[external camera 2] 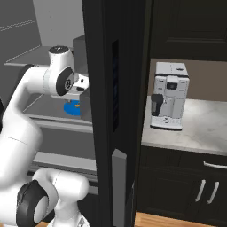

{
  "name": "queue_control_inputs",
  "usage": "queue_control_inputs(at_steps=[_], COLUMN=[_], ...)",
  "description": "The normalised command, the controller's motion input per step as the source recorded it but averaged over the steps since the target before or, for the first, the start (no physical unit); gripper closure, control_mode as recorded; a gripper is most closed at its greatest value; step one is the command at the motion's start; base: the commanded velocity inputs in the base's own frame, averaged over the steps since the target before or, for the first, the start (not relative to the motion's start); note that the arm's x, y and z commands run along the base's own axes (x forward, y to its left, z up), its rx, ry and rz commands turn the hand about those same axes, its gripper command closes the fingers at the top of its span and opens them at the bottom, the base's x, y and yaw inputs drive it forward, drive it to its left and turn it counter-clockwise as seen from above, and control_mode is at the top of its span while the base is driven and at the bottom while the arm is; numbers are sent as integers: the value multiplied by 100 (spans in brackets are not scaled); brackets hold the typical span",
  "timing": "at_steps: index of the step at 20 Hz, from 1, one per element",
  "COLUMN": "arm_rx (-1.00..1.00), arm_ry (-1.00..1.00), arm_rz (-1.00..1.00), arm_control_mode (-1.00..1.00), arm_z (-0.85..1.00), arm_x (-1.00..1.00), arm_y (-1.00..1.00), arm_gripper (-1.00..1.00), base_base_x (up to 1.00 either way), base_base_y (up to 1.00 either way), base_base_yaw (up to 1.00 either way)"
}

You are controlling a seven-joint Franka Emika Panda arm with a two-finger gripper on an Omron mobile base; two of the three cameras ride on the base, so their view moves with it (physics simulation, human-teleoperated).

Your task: Transport the shrimp from the fridge to the microwave and turn on the microwave.

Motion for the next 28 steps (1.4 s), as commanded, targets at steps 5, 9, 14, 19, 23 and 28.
queue_control_inputs(at_steps=[5,9,14,19,23,28], arm_rx=[-3,-1,0,0,0,0], arm_ry=[0,-15,-25,-9,-1,0], arm_rz=[0,0,0,-2,-5,-7], arm_control_mode=[-100,-100,-100,-100,-100,-100], arm_z=[-6,-11,-7,-7,-13,-7], arm_x=[0,0,-2,0,0,0], arm_y=[3,31,33,29,19,24], arm_gripper=[-100,-100,-100,-100,-100,-100], base_base_x=[0,0,0,0,0,0], base_base_y=[0,0,0,0,0,0], base_base_yaw=[0,0,0,0,0,0])
